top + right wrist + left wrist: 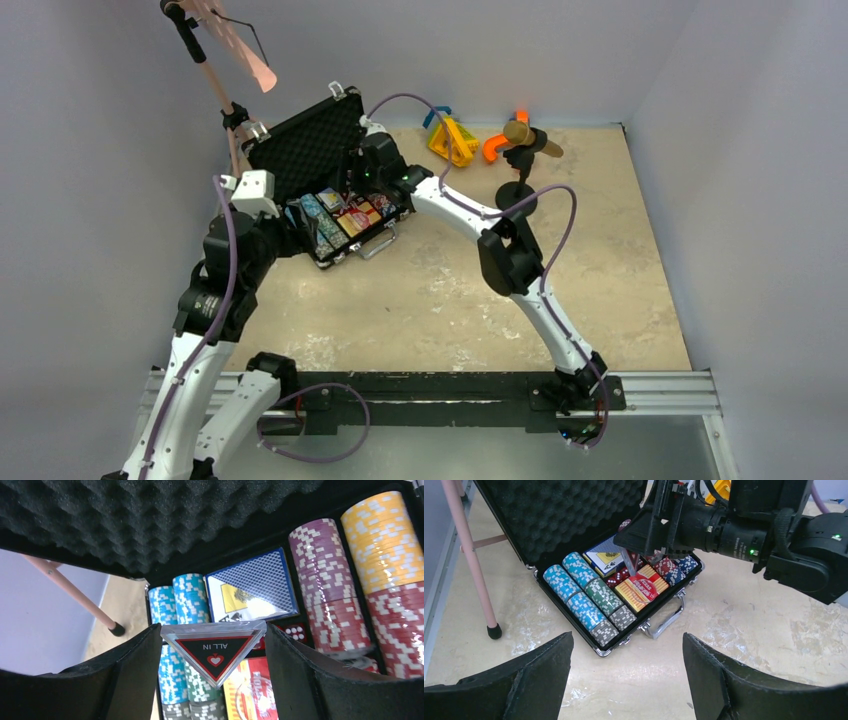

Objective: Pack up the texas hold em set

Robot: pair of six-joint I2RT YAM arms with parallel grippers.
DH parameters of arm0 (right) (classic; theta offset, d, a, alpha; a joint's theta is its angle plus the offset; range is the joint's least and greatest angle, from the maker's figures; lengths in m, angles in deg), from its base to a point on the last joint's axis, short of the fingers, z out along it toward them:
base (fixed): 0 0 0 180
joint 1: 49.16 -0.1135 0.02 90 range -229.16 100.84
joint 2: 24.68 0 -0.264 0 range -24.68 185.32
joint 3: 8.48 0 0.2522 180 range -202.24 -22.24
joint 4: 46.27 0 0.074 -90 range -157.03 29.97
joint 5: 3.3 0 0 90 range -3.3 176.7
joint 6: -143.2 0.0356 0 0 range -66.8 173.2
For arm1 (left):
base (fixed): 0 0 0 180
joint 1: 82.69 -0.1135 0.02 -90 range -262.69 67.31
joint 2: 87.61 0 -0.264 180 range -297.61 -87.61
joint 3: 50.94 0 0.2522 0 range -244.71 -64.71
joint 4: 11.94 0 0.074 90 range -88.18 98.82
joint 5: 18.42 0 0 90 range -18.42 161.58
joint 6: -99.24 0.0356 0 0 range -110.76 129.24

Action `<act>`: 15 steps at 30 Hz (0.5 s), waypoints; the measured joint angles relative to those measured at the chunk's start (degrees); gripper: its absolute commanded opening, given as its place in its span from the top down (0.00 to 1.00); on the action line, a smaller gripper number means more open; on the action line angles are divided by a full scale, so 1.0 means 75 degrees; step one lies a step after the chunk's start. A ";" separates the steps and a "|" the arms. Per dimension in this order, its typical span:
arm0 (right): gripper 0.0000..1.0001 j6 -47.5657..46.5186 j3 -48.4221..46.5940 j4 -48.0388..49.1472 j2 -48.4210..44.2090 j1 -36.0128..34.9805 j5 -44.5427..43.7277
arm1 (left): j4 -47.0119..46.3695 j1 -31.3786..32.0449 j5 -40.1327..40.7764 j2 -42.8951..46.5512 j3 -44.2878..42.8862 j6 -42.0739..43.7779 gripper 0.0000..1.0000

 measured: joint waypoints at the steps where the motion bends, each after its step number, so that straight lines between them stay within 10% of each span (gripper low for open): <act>1: 0.59 0.0163 -0.0087 0.0140 0.0114 -0.0006 -0.0023 | -0.0003 0.0000 0.0020 0.0017 0.0000 0.0003 0.17; 15: 0.56 0.1716 -0.1075 0.0976 0.1352 -0.0020 -0.0766 | -0.0052 0.0000 0.0087 0.0061 0.0009 0.0111 0.17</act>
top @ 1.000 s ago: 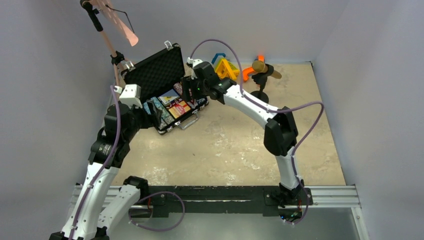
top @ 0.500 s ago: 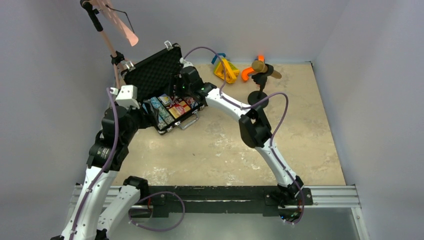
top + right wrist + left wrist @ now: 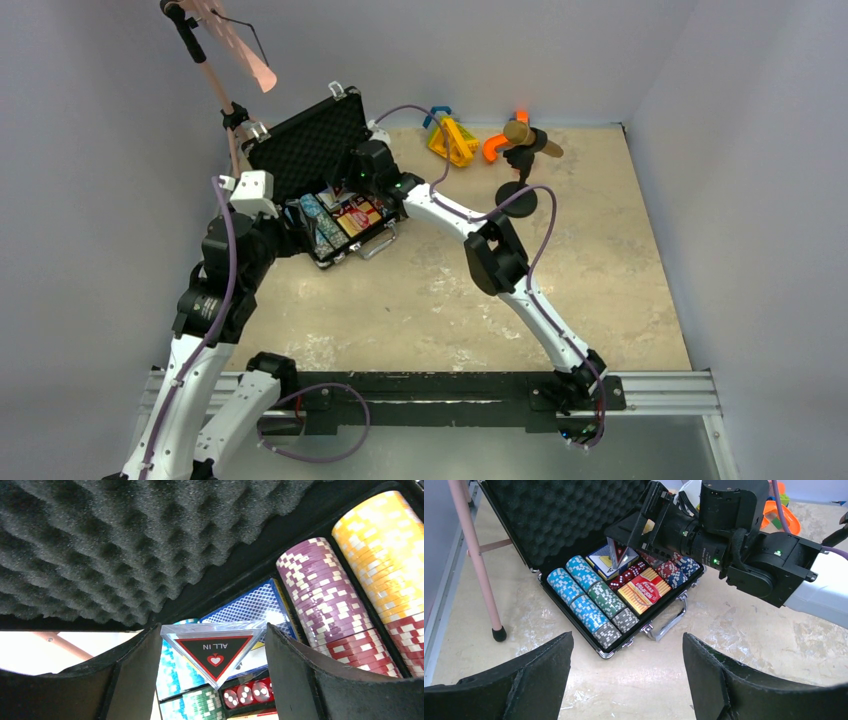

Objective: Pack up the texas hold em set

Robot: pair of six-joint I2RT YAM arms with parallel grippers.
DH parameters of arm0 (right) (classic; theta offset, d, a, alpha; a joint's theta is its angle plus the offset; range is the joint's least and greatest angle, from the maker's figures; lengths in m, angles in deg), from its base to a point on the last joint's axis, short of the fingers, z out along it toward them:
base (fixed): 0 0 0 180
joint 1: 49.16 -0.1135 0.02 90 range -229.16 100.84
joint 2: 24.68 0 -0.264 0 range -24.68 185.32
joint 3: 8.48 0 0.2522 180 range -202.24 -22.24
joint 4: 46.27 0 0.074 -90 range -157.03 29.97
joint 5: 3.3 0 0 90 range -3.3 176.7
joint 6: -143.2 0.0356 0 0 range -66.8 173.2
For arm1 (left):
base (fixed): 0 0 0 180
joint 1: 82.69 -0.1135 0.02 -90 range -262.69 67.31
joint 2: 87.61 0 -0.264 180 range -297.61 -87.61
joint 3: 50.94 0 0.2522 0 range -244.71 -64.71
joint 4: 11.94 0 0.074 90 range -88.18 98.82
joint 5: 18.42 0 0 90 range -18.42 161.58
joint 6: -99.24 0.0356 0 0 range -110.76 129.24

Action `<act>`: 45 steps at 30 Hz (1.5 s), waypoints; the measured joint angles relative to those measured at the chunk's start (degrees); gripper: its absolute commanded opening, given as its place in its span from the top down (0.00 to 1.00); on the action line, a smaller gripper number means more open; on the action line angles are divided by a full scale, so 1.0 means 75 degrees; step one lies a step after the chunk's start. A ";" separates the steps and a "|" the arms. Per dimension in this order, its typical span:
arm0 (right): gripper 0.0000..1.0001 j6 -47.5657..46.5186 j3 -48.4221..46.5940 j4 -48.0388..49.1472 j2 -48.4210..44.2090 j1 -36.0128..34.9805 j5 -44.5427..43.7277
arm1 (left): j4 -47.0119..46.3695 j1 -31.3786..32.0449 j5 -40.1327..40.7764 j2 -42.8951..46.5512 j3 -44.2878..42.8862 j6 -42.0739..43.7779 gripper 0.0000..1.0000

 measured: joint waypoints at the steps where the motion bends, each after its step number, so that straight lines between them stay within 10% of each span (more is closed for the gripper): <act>1: 0.55 0.0044 -0.0012 -0.0020 0.0020 0.0000 -0.0035 | 0.0003 0.0000 0.0000 0.0000 0.0000 0.0003 0.17; 18: 0.38 0.0195 -0.0318 -0.0318 0.0169 -0.0015 -0.0323 | 0.0000 0.0000 -0.0003 0.0000 0.0000 0.0003 0.17; 28: 0.05 0.0163 -0.0321 -0.0361 0.0291 -0.0041 -0.0189 | 0.0000 0.0000 -0.0003 -0.0003 0.0000 0.0003 0.17; 45: 0.02 -0.0434 -0.0003 -0.0198 0.0041 -0.0050 0.0085 | -0.0035 -0.0152 -0.0128 -0.0003 0.0000 0.0012 0.16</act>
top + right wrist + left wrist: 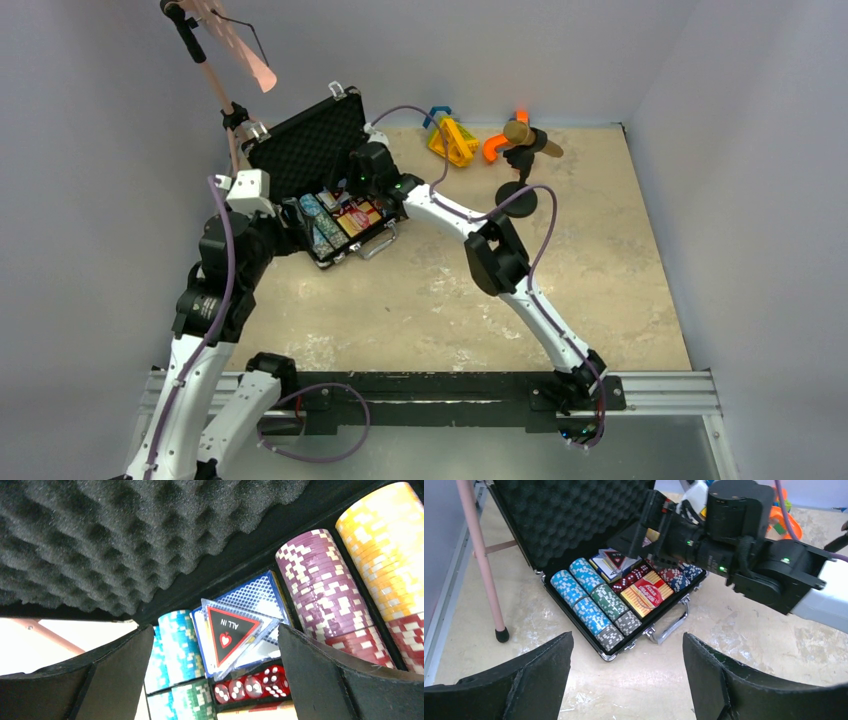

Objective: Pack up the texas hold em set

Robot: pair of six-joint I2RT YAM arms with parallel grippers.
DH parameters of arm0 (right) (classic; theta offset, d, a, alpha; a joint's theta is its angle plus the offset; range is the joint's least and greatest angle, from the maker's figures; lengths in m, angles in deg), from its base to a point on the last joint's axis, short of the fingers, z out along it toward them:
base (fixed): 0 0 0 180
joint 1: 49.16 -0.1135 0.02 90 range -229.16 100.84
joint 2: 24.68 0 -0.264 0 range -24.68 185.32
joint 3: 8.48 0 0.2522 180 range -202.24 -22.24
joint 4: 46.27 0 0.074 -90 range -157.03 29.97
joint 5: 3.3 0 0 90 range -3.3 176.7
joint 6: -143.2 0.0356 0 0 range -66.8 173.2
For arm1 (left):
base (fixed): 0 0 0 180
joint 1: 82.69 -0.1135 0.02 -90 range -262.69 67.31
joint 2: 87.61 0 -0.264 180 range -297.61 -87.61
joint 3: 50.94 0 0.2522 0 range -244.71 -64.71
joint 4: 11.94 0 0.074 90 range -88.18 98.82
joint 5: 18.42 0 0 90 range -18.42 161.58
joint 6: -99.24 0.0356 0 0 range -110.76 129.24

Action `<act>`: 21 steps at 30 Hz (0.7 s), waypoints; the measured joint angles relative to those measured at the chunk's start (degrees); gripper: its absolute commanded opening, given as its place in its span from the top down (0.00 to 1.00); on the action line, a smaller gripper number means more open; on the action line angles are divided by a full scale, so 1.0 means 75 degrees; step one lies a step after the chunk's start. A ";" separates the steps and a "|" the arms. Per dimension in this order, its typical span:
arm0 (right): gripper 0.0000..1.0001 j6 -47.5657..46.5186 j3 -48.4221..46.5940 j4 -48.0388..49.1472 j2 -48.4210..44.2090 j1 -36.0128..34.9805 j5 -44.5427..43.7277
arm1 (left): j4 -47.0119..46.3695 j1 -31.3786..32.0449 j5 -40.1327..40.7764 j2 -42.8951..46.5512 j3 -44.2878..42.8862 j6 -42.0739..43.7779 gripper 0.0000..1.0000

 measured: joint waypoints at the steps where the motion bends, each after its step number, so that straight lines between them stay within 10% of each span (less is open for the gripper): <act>1: 0.02 -0.0073 0.0175 0.0000 -0.0149 0.0000 0.0015 | -0.0026 -0.0085 -0.0015 0.0000 0.0000 0.0000 0.16; 21: 0.01 -0.2527 0.5045 0.0391 -0.6726 0.0012 0.1399 | -0.0691 -0.2521 -0.1279 -0.1437 -0.0921 0.0198 0.16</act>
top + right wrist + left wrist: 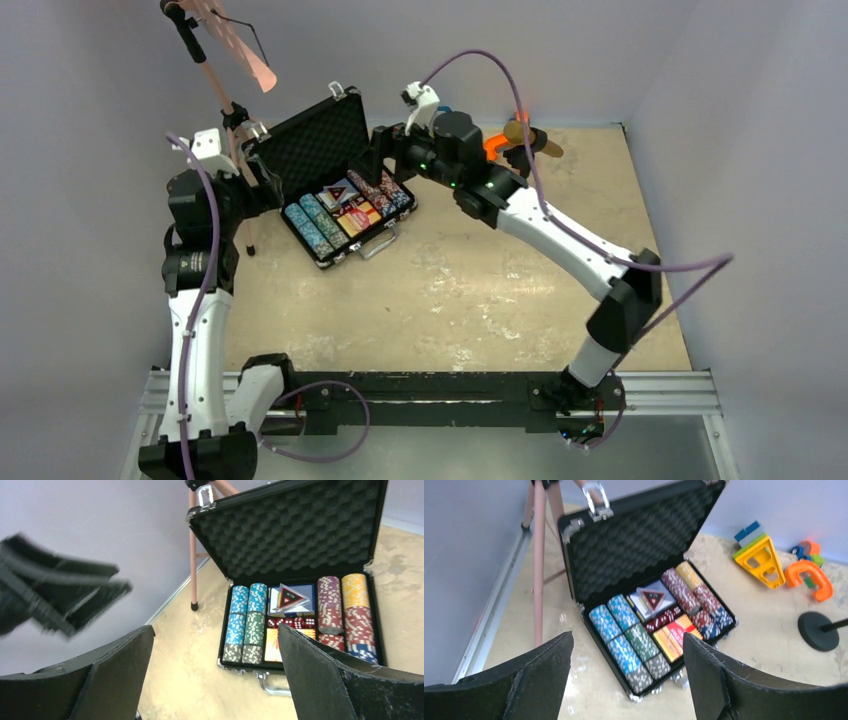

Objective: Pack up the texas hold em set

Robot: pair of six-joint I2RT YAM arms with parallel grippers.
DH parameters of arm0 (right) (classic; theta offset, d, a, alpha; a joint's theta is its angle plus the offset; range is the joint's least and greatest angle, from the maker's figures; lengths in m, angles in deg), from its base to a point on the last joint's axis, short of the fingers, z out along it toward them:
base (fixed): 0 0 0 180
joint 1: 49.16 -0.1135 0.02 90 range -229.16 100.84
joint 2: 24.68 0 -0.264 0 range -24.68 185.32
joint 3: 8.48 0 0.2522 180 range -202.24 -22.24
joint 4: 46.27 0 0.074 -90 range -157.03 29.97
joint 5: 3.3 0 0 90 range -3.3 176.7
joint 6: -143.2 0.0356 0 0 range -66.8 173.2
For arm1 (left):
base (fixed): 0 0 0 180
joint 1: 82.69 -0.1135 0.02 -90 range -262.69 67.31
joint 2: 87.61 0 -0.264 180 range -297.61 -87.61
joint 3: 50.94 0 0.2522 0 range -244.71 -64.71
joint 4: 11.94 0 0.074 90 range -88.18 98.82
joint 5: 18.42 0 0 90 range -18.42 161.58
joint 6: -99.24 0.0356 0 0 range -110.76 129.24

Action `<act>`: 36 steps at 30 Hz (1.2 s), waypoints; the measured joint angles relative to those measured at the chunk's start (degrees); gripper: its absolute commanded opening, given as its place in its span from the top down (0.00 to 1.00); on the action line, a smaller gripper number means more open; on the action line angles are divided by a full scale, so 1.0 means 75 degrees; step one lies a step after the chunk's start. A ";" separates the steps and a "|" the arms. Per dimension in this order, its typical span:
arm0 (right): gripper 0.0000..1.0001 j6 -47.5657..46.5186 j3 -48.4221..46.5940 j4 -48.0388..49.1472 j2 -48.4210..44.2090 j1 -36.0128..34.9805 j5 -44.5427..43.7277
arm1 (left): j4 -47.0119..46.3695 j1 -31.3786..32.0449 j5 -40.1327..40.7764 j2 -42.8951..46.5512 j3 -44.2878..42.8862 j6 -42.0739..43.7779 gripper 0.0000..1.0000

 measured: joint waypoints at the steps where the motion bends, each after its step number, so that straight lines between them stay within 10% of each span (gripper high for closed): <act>1: 0.01 -0.0143 0.0338 -0.0009 -0.0420 0.0015 0.0035 | -0.0105 -0.0108 -0.0105 -0.0181 -0.0154 0.0003 0.17; 14: 0.01 -0.0842 0.4246 0.0230 -0.4284 0.1448 0.0338 | -0.1390 -0.0702 -0.1521 -0.2396 -0.0985 0.1075 0.20; 36: 0.02 -0.0694 0.5018 0.0178 -0.4864 0.1457 0.0769 | -0.2145 -0.0729 -0.1810 -0.4427 -0.1880 0.1988 0.20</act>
